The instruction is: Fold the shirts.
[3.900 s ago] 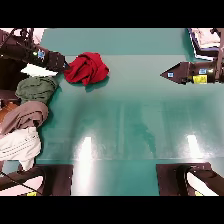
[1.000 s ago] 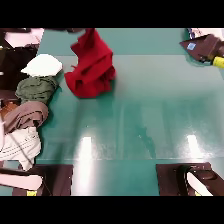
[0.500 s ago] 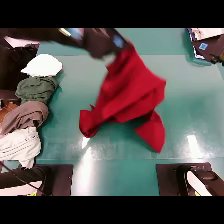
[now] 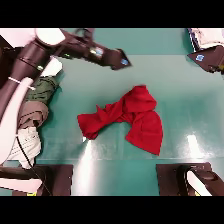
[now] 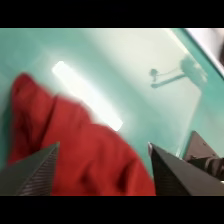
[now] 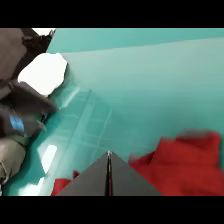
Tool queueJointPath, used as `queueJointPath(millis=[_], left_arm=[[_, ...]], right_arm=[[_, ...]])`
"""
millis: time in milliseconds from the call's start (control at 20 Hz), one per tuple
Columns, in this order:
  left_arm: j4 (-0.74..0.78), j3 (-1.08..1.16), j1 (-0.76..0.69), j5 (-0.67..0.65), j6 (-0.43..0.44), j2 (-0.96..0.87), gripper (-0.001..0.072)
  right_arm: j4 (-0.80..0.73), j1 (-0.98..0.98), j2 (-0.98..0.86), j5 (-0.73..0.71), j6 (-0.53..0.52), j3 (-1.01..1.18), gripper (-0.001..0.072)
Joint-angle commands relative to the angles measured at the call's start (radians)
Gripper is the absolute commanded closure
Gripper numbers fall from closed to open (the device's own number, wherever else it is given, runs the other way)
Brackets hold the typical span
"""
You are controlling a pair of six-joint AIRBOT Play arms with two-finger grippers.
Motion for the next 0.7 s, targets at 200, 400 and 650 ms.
queueJointPath(millis=[200,400,650], left_arm=[[0.092,-0.308,0.321,-0.298,-0.017,0.156,0.0112],[0.112,-0.847,0.354,-0.167,0.026,0.384,0.0111],[0.069,-1.25,0.354,-0.032,0.021,0.548,0.0111]], right_arm=[[0.0,-0.001,0.0,0.019,0.0,0.0,0.0693],[-0.001,-0.001,0.0,0.019,-0.001,0.0,0.0694],[0.0,-0.001,0.0,0.019,-0.011,0.0,0.0693]])
